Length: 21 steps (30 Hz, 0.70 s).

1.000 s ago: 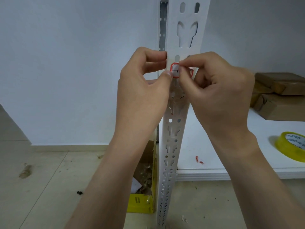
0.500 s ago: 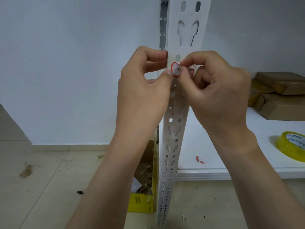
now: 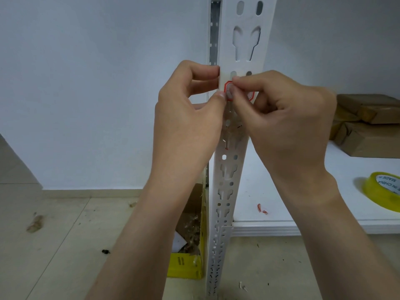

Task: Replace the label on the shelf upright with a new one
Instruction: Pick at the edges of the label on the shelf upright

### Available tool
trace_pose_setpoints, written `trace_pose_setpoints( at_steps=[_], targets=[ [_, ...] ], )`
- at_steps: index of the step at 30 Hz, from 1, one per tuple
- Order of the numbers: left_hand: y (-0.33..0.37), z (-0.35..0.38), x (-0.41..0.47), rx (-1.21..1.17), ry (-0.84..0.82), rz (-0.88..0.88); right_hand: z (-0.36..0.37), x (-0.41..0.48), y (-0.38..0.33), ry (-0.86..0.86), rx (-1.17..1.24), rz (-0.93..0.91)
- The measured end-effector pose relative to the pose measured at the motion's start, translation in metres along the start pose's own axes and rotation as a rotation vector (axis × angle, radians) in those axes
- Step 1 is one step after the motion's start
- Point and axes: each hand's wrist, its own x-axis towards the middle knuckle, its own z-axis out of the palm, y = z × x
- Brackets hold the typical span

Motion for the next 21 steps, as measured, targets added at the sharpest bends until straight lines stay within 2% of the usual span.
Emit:
trace_pose_setpoints(
  at_steps=[14, 21],
  targets=[
    [-0.0001, 0.0007, -0.0003, -0.003, 0.008, -0.002, 0.0039, 0.0021, -0.0045, -0.025, 0.013, 0.087],
    [0.0009, -0.0006, -0.0009, -0.007, 0.001, 0.003, 0.0036, -0.0016, -0.0065, -0.055, -0.001, 0.040]
  ],
)
